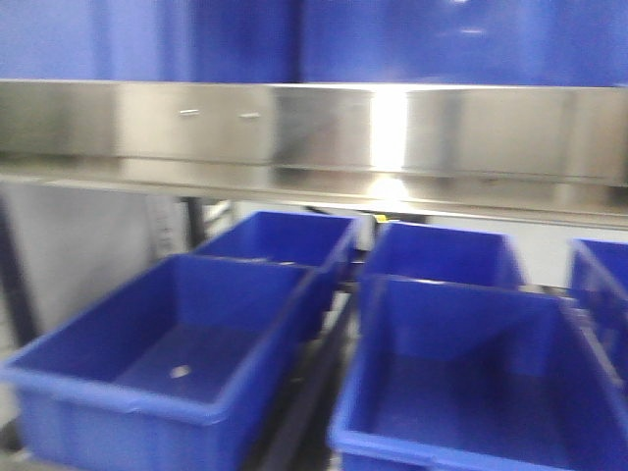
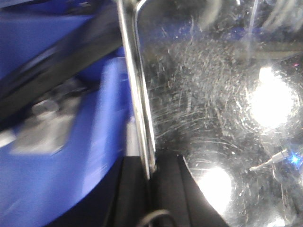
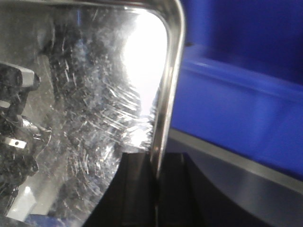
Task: Stack silver trays without gaps
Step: 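Carry the tray with both grippers above the stacked silver trays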
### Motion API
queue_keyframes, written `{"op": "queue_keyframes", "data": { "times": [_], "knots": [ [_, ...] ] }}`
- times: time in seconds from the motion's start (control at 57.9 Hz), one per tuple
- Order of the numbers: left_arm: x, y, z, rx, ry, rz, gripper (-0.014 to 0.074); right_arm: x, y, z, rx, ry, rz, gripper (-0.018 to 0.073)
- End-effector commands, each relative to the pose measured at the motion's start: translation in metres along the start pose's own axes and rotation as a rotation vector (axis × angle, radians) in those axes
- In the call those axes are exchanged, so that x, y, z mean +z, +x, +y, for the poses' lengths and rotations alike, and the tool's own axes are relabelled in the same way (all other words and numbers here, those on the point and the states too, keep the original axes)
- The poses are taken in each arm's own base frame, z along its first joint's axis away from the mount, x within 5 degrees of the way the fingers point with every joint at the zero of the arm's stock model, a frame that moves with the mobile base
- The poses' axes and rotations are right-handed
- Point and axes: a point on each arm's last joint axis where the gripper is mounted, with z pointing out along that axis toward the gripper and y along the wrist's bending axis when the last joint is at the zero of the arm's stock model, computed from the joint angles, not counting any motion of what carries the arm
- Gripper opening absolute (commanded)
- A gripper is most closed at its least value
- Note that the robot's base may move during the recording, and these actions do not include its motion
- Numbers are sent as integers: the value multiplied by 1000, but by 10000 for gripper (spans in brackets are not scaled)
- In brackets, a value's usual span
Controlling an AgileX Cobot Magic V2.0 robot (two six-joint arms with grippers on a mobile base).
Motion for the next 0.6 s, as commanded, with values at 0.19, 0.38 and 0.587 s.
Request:
{"op": "queue_keyframes", "data": {
  "times": [0.19, 0.38, 0.587],
  "knots": [
    [-8, -7, -8, 0, 46, -62, -20, -8, -8, 7, -3, -38, -67, -80],
    [-8, -7, -8, 0, 46, -62, -20, -8, -8, 7, -3, -38, -67, -80],
    [-8, -7, -8, 0, 46, -62, -20, -8, -8, 7, -3, -38, -67, -80]
  ]
}}
